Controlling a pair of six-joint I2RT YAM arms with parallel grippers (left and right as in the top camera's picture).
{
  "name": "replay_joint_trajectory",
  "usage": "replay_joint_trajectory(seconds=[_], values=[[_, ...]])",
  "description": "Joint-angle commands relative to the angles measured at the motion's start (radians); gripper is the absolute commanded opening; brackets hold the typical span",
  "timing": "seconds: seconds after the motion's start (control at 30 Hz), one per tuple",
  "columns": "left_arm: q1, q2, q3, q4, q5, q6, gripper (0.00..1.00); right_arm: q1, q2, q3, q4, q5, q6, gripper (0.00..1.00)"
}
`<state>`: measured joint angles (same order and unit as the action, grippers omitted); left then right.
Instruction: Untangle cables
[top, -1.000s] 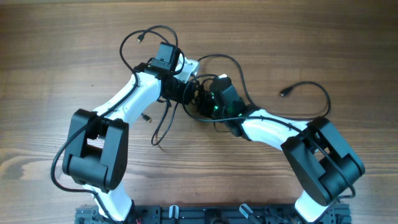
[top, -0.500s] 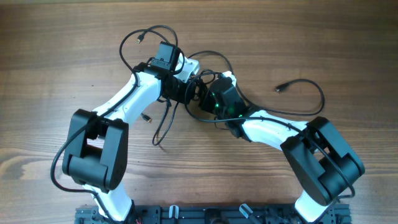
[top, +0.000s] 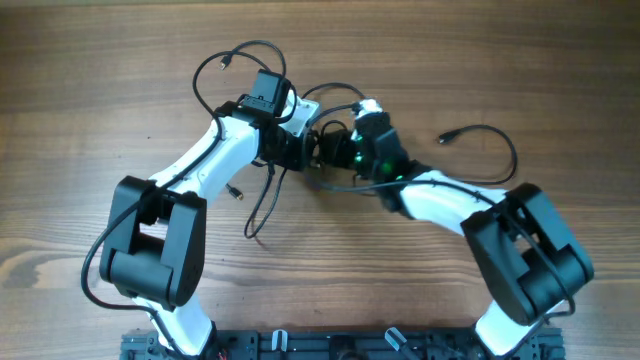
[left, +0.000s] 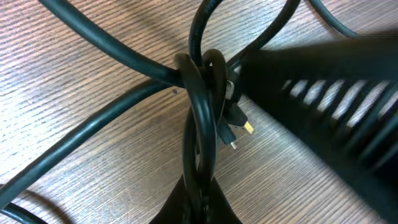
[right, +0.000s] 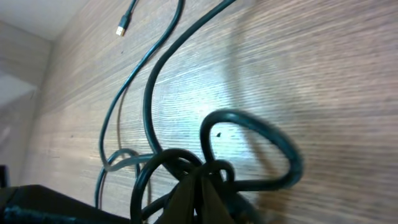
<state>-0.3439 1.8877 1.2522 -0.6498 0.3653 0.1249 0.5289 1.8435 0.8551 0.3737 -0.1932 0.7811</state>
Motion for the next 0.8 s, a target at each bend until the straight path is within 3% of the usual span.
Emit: replay_joint_trajectory(seconds=[0.0, 0.13, 0.4, 0.77], values=[[-0.001, -0.013, -0.003, 0.002, 0.02, 0.002, 0.04, -0.08, -0.055, 0.014, -0.009, -0.228, -0.018, 0.04], [-0.001, -0.013, -0.003, 0.002, 0.02, 0.002, 0.04, -0.12, -0.054, 0.014, -0.112, -0.37, 0.063, 0.06], [-0.001, -0.013, -0.003, 0.003, 0.02, 0.002, 0.04, -0.09, -0.051, 0.014, -0.373, -0.348, 0.047, 0.06], [-0.001, -0.013, -0.003, 0.003, 0.02, 0.002, 0.04, -0.064, -0.051, 0.014, -0.361, -0.336, -0.024, 0.04]])
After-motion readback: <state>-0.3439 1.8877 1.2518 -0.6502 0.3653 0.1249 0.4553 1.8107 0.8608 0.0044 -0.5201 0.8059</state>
